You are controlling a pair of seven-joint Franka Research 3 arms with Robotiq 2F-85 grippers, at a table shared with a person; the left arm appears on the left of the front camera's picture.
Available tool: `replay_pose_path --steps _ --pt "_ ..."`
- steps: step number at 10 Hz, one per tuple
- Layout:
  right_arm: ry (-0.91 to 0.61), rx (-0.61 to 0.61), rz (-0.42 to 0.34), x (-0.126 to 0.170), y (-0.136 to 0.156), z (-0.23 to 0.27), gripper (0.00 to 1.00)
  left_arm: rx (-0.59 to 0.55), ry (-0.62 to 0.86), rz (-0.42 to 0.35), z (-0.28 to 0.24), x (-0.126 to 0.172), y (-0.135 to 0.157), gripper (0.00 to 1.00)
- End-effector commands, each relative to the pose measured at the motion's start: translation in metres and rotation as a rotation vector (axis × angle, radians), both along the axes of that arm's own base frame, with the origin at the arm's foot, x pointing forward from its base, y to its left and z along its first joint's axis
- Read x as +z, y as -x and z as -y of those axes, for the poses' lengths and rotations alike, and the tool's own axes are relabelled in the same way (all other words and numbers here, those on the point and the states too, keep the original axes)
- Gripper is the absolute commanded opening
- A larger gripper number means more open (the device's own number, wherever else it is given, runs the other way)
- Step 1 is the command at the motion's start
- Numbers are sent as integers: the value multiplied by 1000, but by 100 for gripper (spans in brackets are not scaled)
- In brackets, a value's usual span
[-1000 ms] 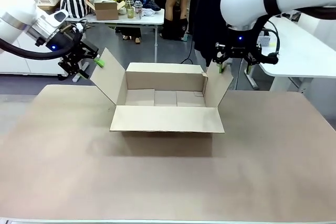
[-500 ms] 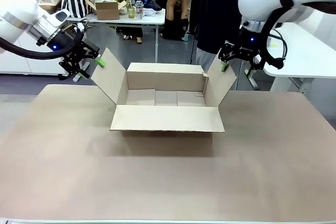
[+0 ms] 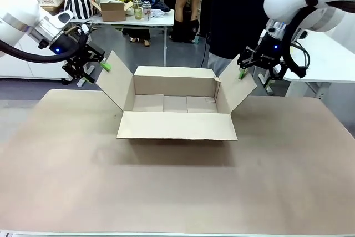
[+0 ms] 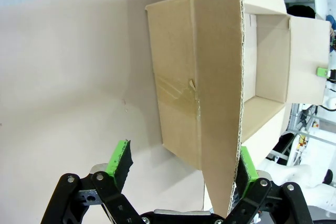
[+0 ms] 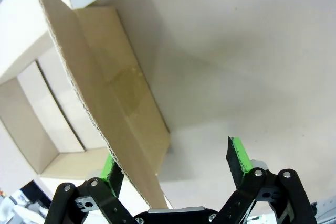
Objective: Pack the gift set into the box.
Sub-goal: Place both hands on the side flaps of the Package Box and spread them outward, then lift both hands away from the flaps of the Package Box.
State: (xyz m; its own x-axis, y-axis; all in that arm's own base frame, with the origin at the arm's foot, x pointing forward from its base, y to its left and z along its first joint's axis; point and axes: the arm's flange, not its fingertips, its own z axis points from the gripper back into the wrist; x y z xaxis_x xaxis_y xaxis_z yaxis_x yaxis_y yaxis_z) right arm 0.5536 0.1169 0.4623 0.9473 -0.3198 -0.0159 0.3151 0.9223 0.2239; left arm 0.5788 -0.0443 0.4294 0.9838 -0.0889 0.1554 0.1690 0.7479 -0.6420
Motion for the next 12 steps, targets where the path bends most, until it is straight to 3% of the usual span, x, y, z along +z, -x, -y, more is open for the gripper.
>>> replay_pose_path --steps 1,12 --pt "6 -3 11 5 -1 -3 100 14 -11 -7 1 2 2 100" --pt "6 -3 11 5 -1 -3 100 14 -11 -7 1 2 2 100"
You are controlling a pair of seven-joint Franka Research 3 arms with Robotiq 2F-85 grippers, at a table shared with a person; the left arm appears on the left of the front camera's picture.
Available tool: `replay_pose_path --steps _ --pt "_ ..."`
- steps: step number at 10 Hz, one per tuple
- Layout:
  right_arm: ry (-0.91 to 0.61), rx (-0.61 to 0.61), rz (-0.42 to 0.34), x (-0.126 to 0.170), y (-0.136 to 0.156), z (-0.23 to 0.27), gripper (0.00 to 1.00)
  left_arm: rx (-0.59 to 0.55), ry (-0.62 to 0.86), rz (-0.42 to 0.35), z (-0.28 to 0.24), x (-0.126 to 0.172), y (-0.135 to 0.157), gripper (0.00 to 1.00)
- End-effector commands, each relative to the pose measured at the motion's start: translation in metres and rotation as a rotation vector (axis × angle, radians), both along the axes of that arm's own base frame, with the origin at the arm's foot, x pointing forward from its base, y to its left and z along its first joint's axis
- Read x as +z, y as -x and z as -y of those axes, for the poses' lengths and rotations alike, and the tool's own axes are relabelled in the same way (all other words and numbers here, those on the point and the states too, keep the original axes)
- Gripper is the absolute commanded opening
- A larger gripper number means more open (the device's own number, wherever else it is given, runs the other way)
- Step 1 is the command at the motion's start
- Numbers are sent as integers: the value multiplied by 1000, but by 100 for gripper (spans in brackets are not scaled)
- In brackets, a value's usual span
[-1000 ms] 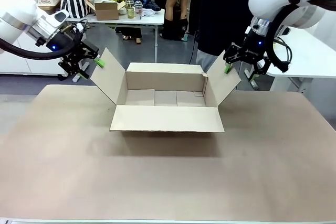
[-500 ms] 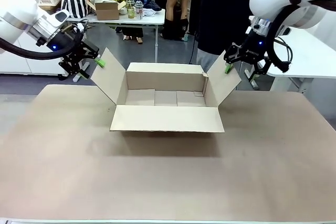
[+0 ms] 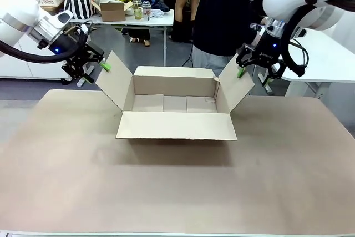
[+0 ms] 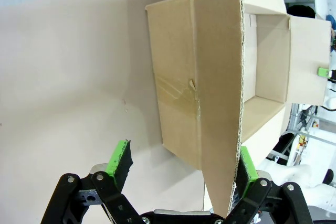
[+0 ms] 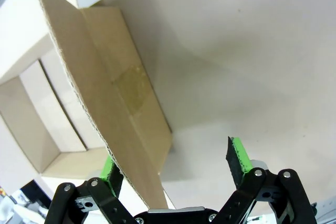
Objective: Pack the gift set into the box.
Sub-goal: Lift both hands away from the flaps of the Package Box.
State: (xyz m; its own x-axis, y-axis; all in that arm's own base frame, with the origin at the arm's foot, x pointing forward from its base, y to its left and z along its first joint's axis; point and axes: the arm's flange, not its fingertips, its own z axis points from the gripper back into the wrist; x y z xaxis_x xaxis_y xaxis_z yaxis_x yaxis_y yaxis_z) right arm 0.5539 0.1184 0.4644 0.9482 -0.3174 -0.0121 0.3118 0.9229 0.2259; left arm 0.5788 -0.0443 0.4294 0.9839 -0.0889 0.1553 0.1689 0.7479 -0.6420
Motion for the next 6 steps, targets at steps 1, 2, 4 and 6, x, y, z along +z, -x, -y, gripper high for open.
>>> replay_pose_path --steps 1,2,4,6 --pt "7 -6 7 3 0 -1 100 14 -11 -7 1 2 2 100" --pt "7 -6 7 3 0 -1 100 14 -11 -7 1 2 2 100" --pt "7 -6 7 3 0 -1 100 14 -11 -7 1 2 2 100" --pt "7 -6 7 3 0 -1 100 14 -11 -7 1 2 2 100"
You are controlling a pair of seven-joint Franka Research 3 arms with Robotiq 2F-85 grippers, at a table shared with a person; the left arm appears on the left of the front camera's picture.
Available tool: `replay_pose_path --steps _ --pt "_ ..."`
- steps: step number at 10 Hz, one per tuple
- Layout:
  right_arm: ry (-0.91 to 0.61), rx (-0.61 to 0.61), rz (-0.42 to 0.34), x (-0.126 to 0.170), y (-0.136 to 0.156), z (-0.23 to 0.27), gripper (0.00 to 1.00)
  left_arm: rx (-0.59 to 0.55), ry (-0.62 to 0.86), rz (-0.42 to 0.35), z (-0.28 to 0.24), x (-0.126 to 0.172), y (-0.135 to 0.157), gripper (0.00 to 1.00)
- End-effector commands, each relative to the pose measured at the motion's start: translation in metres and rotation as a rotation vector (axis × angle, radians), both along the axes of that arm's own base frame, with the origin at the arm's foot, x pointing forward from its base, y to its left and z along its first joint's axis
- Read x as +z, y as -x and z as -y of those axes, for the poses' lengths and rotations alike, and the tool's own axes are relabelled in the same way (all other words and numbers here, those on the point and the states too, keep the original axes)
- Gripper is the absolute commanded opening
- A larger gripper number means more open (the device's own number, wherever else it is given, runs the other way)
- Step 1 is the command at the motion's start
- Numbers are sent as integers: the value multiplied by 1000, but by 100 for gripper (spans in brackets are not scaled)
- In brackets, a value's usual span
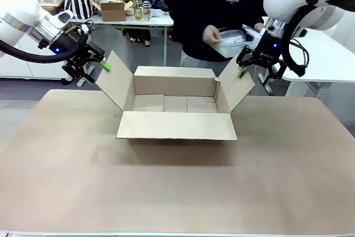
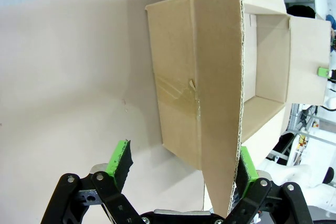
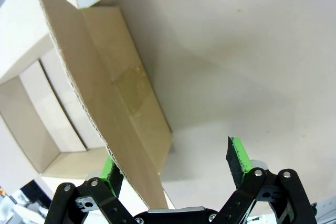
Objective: Pack the gift set into the box.
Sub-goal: Lift both hands away from the flaps of the Package Box.
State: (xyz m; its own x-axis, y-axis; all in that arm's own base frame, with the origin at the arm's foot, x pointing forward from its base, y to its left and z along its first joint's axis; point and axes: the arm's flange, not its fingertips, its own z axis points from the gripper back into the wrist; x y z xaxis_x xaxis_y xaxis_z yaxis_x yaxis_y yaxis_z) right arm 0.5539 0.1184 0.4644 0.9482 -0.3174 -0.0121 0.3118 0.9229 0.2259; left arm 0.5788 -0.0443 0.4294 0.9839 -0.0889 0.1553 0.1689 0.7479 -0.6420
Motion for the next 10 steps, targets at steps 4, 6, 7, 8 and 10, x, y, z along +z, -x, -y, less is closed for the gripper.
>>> replay_pose_path --steps 4,6,7,8,10 --pt "7 -6 7 3 0 -1 100 14 -11 -6 1 2 2 100" --pt "7 -6 7 3 0 -1 100 14 -11 -6 1 2 2 100" --pt "7 -6 7 3 0 -1 100 14 -11 -6 1 2 2 100" --pt "7 -6 7 3 0 -1 100 14 -11 -6 1 2 2 100" --pt "7 -6 7 3 0 -1 100 14 -11 -6 1 2 2 100"
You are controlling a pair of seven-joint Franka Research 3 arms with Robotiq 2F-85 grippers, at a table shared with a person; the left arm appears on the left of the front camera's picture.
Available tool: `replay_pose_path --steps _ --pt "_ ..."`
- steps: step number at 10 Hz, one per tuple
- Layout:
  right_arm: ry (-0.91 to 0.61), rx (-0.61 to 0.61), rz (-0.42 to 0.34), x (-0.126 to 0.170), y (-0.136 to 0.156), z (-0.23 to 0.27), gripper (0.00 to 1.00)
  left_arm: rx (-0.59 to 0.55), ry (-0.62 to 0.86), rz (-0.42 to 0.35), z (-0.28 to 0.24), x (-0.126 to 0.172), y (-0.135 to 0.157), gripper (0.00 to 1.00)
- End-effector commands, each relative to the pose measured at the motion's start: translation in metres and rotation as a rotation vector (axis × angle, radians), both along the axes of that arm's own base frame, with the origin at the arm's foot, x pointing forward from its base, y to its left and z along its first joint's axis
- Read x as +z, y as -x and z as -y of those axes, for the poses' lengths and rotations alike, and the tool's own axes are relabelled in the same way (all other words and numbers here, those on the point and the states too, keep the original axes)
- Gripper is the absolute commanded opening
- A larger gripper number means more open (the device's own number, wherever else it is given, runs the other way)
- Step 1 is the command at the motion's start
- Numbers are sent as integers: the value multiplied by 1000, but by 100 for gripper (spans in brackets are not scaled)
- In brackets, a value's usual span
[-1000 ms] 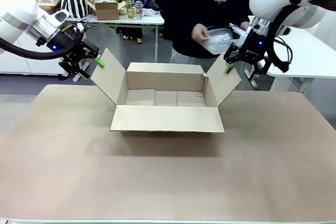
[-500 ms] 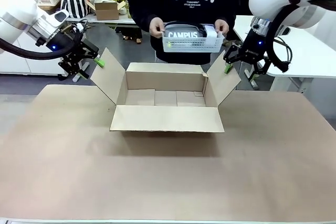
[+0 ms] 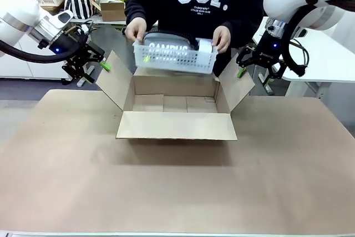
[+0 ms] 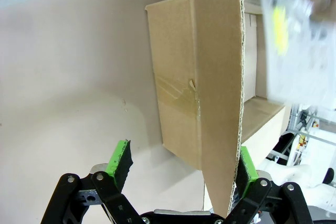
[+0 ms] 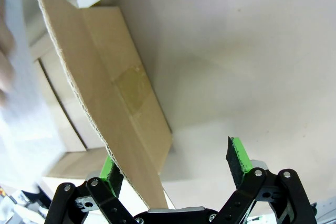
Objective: Pack the gift set into the box.
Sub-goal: Lift both hands away from the flaps of the Package Box.
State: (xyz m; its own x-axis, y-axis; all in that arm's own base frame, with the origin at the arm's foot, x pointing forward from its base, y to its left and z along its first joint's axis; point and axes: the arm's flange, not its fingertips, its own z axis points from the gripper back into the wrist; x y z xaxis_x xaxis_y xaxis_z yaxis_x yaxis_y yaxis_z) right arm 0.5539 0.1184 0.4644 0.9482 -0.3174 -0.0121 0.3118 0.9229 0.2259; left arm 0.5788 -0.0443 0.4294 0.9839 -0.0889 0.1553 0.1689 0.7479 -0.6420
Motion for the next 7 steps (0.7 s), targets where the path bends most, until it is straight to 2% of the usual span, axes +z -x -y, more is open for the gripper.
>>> replay_pose_path --steps 1,7 --pt "7 -6 7 3 0 -1 100 14 -11 -6 1 2 2 100" --pt "7 -6 7 3 0 -1 100 14 -11 -6 1 2 2 100"
